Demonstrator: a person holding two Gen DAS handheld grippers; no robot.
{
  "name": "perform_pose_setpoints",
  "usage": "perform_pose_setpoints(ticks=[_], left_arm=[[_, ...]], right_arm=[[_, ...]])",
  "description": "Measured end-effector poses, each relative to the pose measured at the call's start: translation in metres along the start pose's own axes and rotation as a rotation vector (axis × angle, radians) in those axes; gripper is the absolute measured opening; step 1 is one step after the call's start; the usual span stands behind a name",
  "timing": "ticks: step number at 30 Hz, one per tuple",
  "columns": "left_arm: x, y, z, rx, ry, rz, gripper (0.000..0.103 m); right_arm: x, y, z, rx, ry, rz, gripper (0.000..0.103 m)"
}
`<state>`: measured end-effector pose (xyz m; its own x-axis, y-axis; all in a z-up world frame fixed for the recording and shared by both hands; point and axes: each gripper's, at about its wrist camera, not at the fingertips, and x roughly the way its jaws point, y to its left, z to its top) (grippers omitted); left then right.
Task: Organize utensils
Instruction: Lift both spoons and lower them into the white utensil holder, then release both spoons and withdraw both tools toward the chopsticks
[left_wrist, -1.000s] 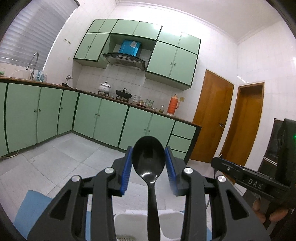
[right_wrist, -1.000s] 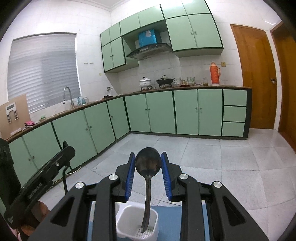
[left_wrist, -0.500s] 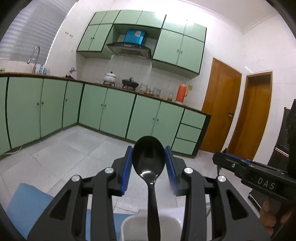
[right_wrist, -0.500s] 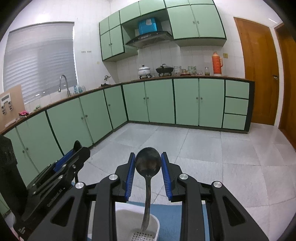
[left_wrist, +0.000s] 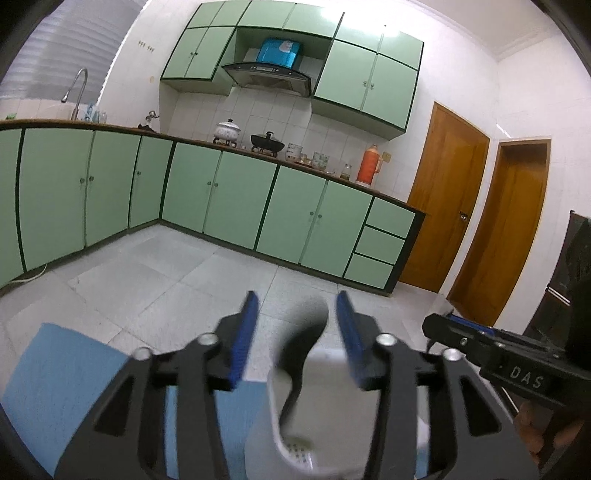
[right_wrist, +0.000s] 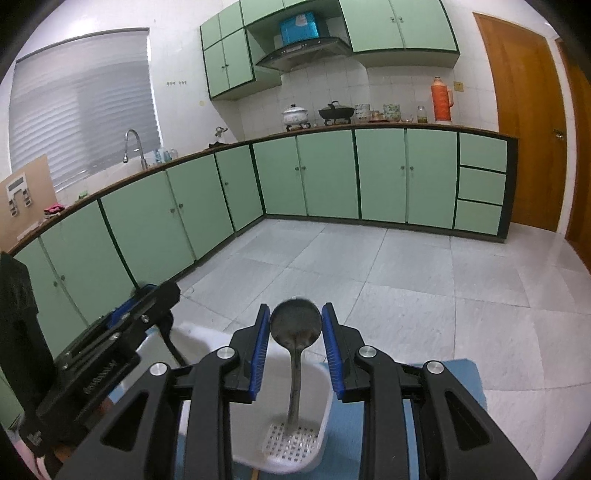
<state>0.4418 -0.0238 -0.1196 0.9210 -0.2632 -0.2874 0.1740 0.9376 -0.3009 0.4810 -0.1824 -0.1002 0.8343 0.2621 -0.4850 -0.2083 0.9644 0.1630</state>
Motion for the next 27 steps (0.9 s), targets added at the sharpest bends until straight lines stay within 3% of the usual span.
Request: perform_pose_setpoints(ticks=[3, 8, 10, 13, 16, 27], left_arm=[[-0.013, 0.002, -0.002, -0.007, -0.002, 0.001, 0.052], [-0.047, -0.001, -0.005, 0.021, -0.017, 0.022, 0.063], [-0.066, -0.003, -0.009, 0.03, -0.016, 0.027, 0.068], [-0.089, -0.007, -0.018, 0.054, 0.007, 0.046, 0.08], [-0.116, -0.009, -0.035, 0.079, 0.053, 0.072, 0.087], [-0.186, -0.008, -0.109, 0.124, 0.322, 0.117, 0.09]], right_arm=[[-0.008, 0.002, -0.004, -0.002, -0.004, -0.006, 0.033], [-0.037, 0.005, -0.016, -0.003, -0.045, -0.034, 0.054], [-0.054, 0.006, -0.023, -0.002, -0.062, -0.054, 0.068], [-0.081, 0.007, -0.038, 0.008, -0.086, -0.086, 0.084], [-0.106, 0.009, -0.06, 0.015, -0.085, -0.107, 0.093], [-0.171, 0.018, -0.16, 0.079, 0.079, -0.144, 0.097]])
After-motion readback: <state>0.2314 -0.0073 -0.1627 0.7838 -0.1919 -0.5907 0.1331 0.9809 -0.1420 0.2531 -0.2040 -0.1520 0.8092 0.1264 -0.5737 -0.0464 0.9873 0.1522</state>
